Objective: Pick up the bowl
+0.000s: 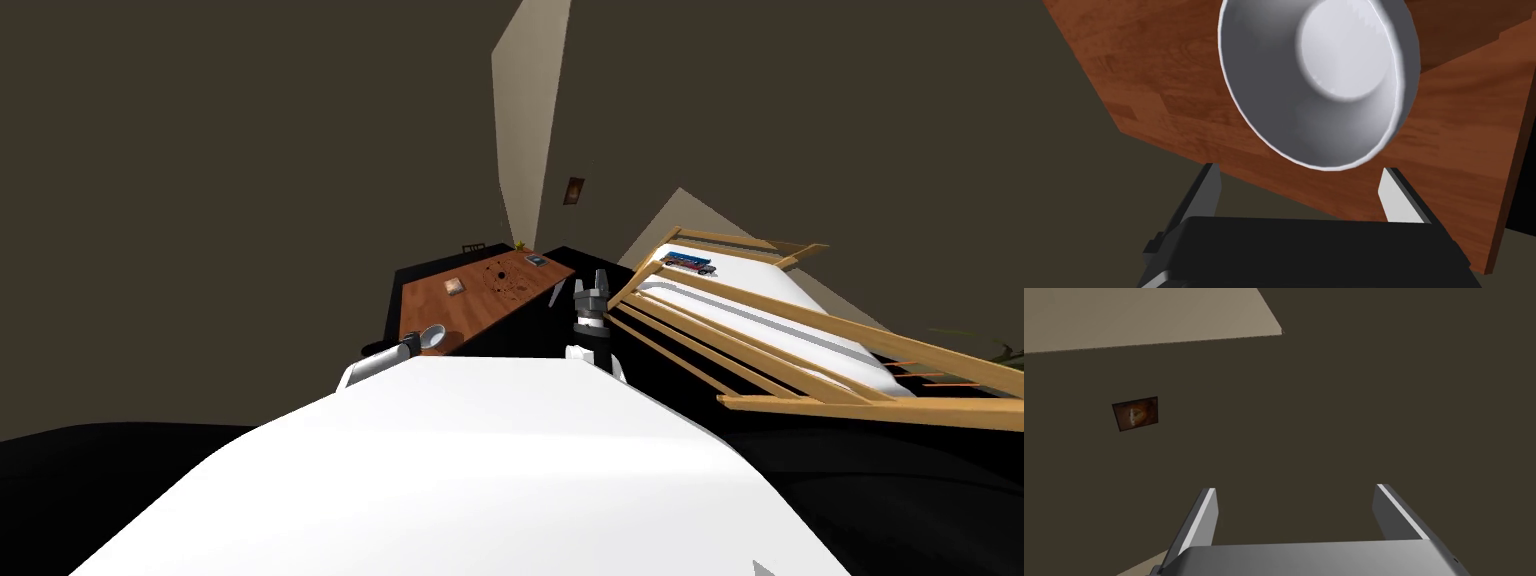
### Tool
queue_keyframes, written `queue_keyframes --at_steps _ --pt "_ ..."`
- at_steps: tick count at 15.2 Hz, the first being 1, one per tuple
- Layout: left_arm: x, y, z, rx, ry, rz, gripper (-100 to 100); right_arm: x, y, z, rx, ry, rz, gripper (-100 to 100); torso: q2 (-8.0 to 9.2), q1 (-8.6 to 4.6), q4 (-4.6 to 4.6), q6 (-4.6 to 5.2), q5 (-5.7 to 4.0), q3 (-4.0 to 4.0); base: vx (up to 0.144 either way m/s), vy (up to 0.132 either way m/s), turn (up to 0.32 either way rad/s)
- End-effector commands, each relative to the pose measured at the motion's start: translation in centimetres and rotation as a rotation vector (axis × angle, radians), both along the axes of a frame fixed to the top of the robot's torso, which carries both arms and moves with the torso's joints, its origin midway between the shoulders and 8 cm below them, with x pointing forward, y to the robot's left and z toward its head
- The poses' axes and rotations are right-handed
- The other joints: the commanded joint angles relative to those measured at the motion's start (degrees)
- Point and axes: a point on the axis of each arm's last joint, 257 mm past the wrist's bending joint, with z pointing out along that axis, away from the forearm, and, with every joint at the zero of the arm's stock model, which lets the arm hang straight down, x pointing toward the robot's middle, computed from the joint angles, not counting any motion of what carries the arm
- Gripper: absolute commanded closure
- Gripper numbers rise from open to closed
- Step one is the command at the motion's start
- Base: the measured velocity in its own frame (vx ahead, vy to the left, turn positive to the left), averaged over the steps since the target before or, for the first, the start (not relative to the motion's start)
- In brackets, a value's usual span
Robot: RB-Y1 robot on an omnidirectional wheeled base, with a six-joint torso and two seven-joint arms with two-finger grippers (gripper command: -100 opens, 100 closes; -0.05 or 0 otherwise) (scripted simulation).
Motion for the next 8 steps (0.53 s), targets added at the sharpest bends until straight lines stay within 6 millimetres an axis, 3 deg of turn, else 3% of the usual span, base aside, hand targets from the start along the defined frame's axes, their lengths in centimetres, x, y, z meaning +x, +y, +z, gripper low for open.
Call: queue_keyframes --at_steps 1,8 --pt "-1.0 -0.5 -1.0 -0.032 0.035 0.009 -100 0.0 0.0 0.0 0.000 0.000 0.000 0 0.00 0.00 0.00 0.00 0.00 0.00 0.002 0.002 -0.087" --pt "-3.6 -2.5 -3.9 -0.143 0.135 0.037 -100 0.0 0.0 0.0 0.000 0.000 0.000 0 -0.01 -0.01 0.00 0.00 -0.01 -0.01 0.004 0.000 -0.097"
